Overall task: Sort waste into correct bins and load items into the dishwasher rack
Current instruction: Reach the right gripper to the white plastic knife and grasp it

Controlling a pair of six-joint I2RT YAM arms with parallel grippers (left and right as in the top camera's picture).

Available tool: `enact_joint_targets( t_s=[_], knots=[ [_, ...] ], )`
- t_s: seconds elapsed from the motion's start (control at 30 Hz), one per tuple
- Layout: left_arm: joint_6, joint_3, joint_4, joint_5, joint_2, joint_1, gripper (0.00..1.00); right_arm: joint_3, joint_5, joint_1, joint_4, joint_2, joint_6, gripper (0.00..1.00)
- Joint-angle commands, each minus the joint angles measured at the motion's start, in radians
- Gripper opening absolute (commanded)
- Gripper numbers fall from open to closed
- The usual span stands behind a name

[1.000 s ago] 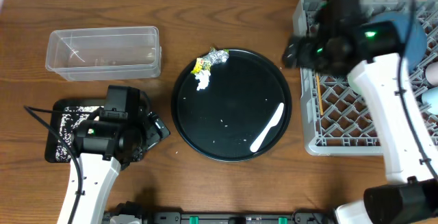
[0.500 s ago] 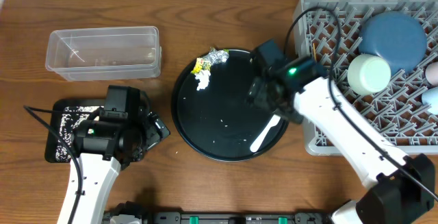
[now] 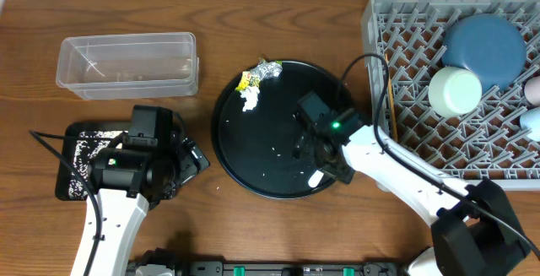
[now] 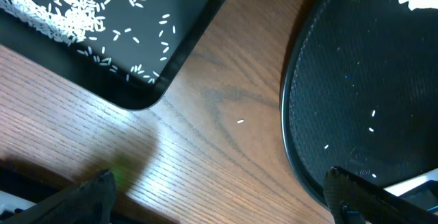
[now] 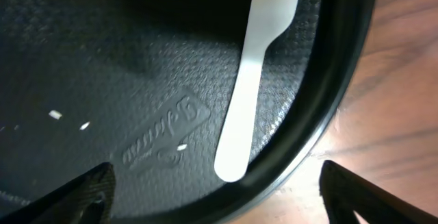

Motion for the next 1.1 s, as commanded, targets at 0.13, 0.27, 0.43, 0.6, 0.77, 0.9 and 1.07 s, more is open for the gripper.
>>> enact_joint_targets(
  t_s=[0.13,0.27,0.43,0.6,0.77,0.9,1.07],
  knots=[
    [-0.005,0.016,-0.003,-0.020,-0.003,0.004,0.98,-0.053,-0.009,0.009,0.077,0.048,0.041,0.85],
    [-0.005,0.016,-0.002,-0.020,-0.003,0.004,0.98,-0.053,-0.009,0.009,0.104,0.090,0.041,0.85],
    [-0.005,0.016,-0.003,-0.020,-0.003,0.004,0.98,-0.053,-0.010,0.008,0.114,0.146,0.048,0.83],
    [-0.005,0.016,-0.003,-0.020,-0.003,0.004,0.98,-0.053,-0.008,0.000,0.121,0.160,0.043,0.80],
    [-0.005,0.016,-0.003,-0.020,-0.003,0.004,0.98,-0.053,-0.009,-0.018,0.132,0.160,0.043,0.56],
    [-0.005,0.016,-0.003,-0.020,-0.003,0.004,0.98,-0.052,-0.010,-0.037,0.132,0.160,0.032,0.40],
    [-0.005,0.016,-0.003,-0.020,-0.003,0.004,0.98,-0.052,-0.010,-0.040,0.132,0.160,0.005,0.26]
  ],
)
